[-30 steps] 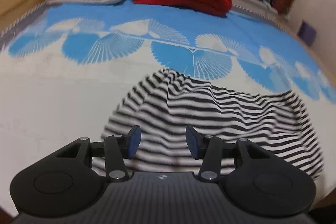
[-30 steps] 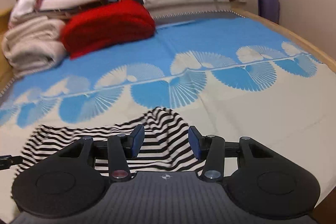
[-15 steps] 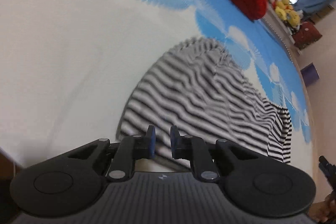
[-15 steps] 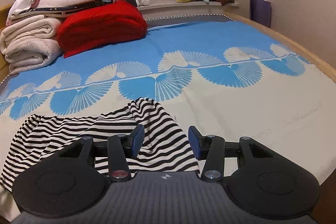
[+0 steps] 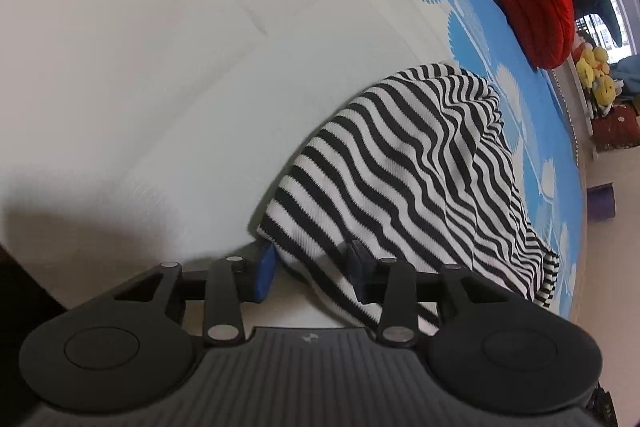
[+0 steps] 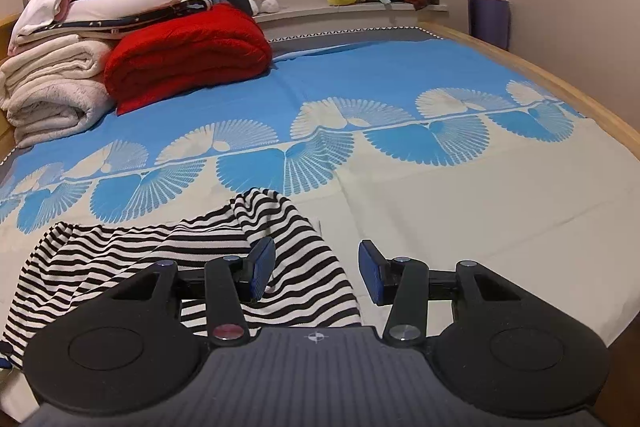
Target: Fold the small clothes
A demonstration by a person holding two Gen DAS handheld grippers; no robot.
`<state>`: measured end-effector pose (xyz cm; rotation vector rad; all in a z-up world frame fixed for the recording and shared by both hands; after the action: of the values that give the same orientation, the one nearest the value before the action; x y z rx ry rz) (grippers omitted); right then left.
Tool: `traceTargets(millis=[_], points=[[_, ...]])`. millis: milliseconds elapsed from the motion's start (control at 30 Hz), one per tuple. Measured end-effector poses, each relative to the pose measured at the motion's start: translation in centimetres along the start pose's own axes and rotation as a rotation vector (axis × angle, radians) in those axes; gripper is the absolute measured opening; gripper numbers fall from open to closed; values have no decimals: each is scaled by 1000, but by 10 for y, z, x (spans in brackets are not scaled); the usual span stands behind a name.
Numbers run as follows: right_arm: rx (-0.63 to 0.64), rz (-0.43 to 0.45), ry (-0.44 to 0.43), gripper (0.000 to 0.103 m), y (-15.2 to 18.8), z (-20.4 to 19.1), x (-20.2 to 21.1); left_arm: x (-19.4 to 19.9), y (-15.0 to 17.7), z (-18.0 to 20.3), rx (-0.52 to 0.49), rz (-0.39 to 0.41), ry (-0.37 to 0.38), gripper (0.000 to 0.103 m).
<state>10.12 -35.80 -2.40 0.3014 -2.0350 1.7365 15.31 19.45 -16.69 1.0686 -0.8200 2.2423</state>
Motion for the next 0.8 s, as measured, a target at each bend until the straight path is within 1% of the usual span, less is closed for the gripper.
traceTargets(millis=[133, 200, 300, 400, 500, 567, 600, 633, 700, 767, 800], points=[[-9, -5, 13, 48, 4, 6, 0, -5, -1, 8, -19, 21, -7, 46], [-22, -26, 23, 48, 7, 10, -2, -6, -4, 13, -34, 31, -13, 46], [-44, -35, 17, 48, 8, 12, -3, -11, -5, 20, -58, 47, -17, 46], [-36, -60, 19, 48, 12, 10, -6, -14, -4, 25, -92, 60, -20, 46], [-6, -77, 20, 48, 15, 6, -9, -15, -3, 28, -115, 65, -23, 45], [15, -103, 19, 48, 20, 2, -12, -15, -4, 29, -126, 65, -20, 44], [24, -117, 23, 48, 22, 1, -14, -15, -4, 29, -131, 67, -20, 43], [30, -130, 26, 48, 25, 1, -16, -15, -4, 30, -136, 68, -19, 37], [35, -157, 30, 48, 29, 1, -20, -16, -3, 31, -145, 66, -15, 30], [38, -171, 32, 48, 32, 1, -22, -16, -4, 33, -159, 70, -18, 26], [40, -174, 32, 48, 32, 1, -22, -16, -4, 34, -166, 73, -16, 21]])
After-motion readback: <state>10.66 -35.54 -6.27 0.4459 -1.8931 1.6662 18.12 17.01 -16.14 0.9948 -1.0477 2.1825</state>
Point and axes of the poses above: each gripper's, at about its wrist camera, not at the fingertips, and x roughly against the way its jaws point, z to its right, y to its underside, the point moved 6 cm from there along -x, roughly the way its jaws point, and after that the axes turned 10 degrees about z, right-handed, at the moved point
